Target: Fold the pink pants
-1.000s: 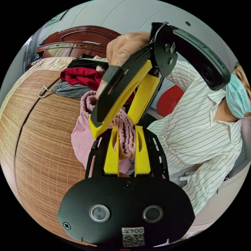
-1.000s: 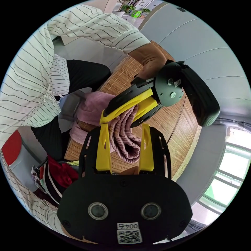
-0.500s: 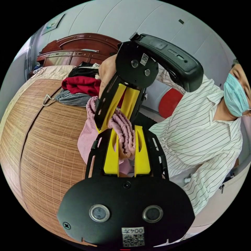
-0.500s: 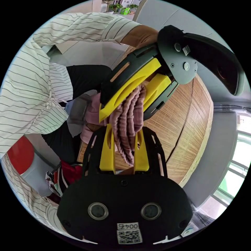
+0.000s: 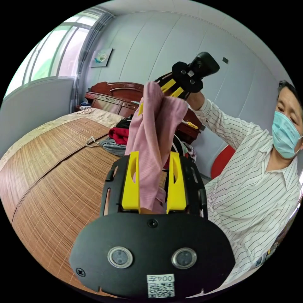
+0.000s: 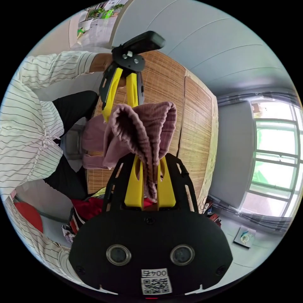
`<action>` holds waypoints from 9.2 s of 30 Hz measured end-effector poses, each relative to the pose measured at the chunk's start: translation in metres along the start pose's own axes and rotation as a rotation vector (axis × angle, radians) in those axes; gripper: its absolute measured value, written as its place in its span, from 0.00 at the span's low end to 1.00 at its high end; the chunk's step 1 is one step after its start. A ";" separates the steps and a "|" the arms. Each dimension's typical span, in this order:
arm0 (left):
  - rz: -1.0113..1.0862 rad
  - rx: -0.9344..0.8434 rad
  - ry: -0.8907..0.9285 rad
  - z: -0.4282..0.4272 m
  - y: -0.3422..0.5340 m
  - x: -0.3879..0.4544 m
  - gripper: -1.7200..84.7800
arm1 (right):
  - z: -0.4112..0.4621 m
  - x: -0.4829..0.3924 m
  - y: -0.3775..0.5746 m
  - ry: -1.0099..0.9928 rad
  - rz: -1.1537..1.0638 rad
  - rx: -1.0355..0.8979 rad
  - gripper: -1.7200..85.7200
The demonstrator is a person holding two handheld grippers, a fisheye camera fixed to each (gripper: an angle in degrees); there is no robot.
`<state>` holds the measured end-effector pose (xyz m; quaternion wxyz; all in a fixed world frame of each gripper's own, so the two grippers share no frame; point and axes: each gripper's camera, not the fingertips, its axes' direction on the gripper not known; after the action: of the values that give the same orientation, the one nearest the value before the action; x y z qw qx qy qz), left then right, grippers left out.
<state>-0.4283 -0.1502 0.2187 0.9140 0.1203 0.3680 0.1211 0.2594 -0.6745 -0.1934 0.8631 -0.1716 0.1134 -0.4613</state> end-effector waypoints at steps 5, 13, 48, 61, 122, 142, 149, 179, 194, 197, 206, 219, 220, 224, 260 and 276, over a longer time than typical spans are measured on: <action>-0.062 0.065 -0.140 -0.006 0.075 0.039 0.21 | -0.048 0.044 0.036 0.057 0.084 -0.081 0.09; -0.108 0.111 -0.273 0.019 0.173 0.118 0.20 | -0.095 0.086 0.071 0.190 0.170 -0.249 0.09; -0.267 0.012 -0.261 0.147 0.375 0.255 0.03 | -0.109 0.095 0.165 0.247 0.232 -0.182 0.09; -0.341 -0.012 -0.683 0.205 0.403 0.274 0.05 | -0.079 0.064 0.138 0.234 0.191 -0.177 0.08; -0.596 -0.760 -0.729 -0.033 0.139 -0.061 0.02 | 0.491 -0.487 0.310 -0.788 1.276 0.534 0.09; -0.478 -1.384 -0.646 0.407 0.064 -0.422 0.03 | 0.827 -0.572 0.334 -1.139 1.575 0.115 0.09; -0.543 -1.351 -0.658 0.406 0.075 -0.453 0.11 | 0.835 -0.582 0.307 -1.197 1.573 0.089 0.12; -0.894 -0.564 -0.429 0.243 0.361 -0.339 0.20 | 0.635 -0.557 0.033 -0.500 1.162 -0.430 0.11; -0.716 -0.415 -0.540 0.224 0.625 -0.078 0.20 | 0.393 -0.466 -0.243 -0.381 0.734 0.262 0.17; -0.805 -0.296 -0.577 0.216 0.700 -0.030 0.19 | 0.369 -0.452 -0.369 -0.446 0.488 0.367 0.18; -0.896 -0.259 -0.720 0.264 0.806 0.043 0.19 | 0.311 -0.431 -0.677 -0.486 0.175 0.435 0.18; -1.123 -0.029 -0.730 0.319 0.862 0.077 0.18 | 0.281 -0.490 -0.925 -0.490 -0.106 0.290 0.18; -1.145 -0.030 -0.736 0.324 0.861 0.078 0.18 | 0.282 -0.490 -0.931 -0.494 -0.105 0.277 0.18; -1.176 0.007 -0.762 0.333 0.852 0.094 0.13 | 0.269 -0.484 -0.950 -0.558 -0.115 0.281 0.08; -1.005 -0.374 -1.086 0.287 0.636 -0.237 0.07 | 0.299 -0.277 -0.878 -0.505 0.558 0.460 0.18; -1.195 -0.041 -0.757 0.349 0.826 -0.166 0.05 | 0.401 -0.340 -1.061 -0.403 0.313 0.221 0.13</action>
<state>-0.4091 0.5309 0.8255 0.8913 -0.0856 0.0257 -0.4445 -0.5887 -0.8610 0.6118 0.9424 -0.1454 -0.0866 -0.2885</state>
